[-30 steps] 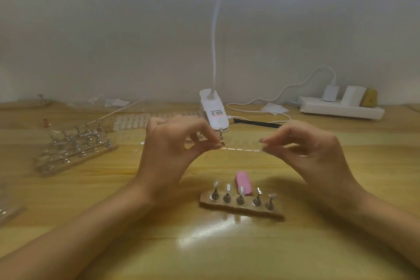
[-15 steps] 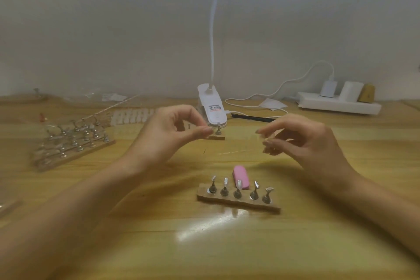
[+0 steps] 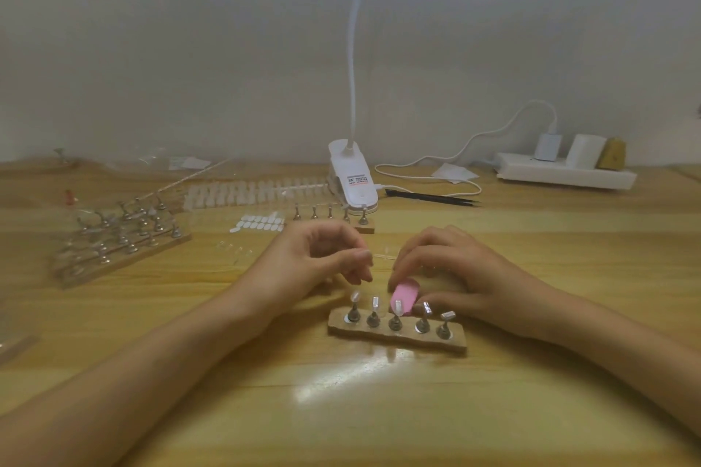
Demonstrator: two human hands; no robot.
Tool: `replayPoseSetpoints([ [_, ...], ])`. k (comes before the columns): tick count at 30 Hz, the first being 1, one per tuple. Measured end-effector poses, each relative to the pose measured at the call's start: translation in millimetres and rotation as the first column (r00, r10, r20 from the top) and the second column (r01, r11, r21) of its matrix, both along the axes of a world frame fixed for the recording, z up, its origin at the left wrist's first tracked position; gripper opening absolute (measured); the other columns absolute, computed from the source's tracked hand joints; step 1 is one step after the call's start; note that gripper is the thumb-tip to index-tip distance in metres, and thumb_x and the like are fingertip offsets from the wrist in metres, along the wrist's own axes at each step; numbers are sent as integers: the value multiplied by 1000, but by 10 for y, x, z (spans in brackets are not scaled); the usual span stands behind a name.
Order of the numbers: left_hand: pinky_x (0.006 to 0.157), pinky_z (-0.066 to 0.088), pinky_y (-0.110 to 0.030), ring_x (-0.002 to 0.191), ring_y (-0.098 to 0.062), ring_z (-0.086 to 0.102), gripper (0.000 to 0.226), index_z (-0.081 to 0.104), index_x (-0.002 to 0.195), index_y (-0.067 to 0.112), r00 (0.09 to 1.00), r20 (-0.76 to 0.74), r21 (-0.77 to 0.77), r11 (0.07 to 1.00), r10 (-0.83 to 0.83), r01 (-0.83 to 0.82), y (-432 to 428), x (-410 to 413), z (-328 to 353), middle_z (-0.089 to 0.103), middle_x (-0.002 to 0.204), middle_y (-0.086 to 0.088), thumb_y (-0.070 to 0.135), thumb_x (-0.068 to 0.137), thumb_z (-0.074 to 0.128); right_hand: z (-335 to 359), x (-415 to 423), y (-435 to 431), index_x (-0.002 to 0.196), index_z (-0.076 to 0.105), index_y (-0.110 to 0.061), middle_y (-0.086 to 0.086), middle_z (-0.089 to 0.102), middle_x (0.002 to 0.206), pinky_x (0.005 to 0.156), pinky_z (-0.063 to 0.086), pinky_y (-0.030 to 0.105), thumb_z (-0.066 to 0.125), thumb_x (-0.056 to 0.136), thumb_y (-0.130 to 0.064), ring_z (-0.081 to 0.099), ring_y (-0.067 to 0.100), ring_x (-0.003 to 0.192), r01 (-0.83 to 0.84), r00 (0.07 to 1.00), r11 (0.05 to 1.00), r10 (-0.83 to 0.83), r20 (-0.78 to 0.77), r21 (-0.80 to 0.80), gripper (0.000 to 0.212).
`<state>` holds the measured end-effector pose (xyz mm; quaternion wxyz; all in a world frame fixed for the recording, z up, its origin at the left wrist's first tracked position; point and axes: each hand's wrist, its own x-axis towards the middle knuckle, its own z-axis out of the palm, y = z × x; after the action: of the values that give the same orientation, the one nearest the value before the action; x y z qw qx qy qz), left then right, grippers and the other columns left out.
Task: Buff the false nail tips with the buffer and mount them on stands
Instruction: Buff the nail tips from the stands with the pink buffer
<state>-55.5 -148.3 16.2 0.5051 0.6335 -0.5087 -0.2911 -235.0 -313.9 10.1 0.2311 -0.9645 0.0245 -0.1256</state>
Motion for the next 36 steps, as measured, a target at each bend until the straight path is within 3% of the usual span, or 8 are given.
replayPoseSetpoints([
  [5,67,52,-17,71,-11,70,5,71,78,24,958,261,62,993,-114,101,26,49,45,74,77,4,27,82,73,-5,-81,-21,92,71,-26,-16,67,92,67,39,11,84,77,-24,57,8,81,93,986,988,-109,125,124,20],
  [8,71,54,-21,75,-15,71,5,72,77,27,954,206,138,971,-219,194,68,75,90,75,80,1,27,82,73,1,-96,9,93,74,-28,-17,69,92,63,40,11,82,77,-23,58,10,77,91,981,980,-118,153,177,18],
  [16,49,47,-15,65,-20,72,10,72,83,20,996,12,-3,996,-90,90,32,-5,46,77,85,-4,29,78,72,25,-64,108,101,76,-22,-9,74,98,76,59,27,76,77,-28,70,11,90,37,989,896,-95,111,442,25],
  [19,54,48,-14,59,-12,66,11,71,78,22,998,48,-133,990,-34,40,-6,-84,39,74,76,0,32,75,73,33,-33,143,107,73,-18,-3,76,94,75,56,25,78,76,-20,72,14,82,32,990,859,-98,103,510,31],
  [23,68,41,-11,67,-4,47,15,73,68,29,979,145,-211,971,146,-114,-54,-113,4,59,78,22,43,64,78,47,2,171,96,65,-9,0,73,89,64,53,50,79,78,-14,65,13,69,51,985,815,-136,106,577,24],
  [27,64,41,-16,69,1,49,12,73,69,22,976,169,-231,968,137,-96,-63,-147,-3,59,81,17,31,68,81,60,21,181,94,65,-5,4,77,91,56,50,16,77,76,-19,68,6,67,49,987,727,-140,78,685,26],
  [33,64,42,-15,71,1,52,9,73,69,23,977,157,-295,951,145,-93,-68,-179,-39,63,79,14,21,73,81,39,37,151,92,70,-17,6,78,96,60,47,23,77,75,-30,73,22,84,108,983,665,-183,21,739,23],
  [36,65,42,-16,69,-4,50,8,73,68,27,976,176,-289,955,129,-74,-70,-197,-41,64,79,9,33,70,78,50,50,175,86,70,-24,6,78,95,50,43,17,76,74,-32,68,14,81,104,975,634,-218,48,766,16],
])
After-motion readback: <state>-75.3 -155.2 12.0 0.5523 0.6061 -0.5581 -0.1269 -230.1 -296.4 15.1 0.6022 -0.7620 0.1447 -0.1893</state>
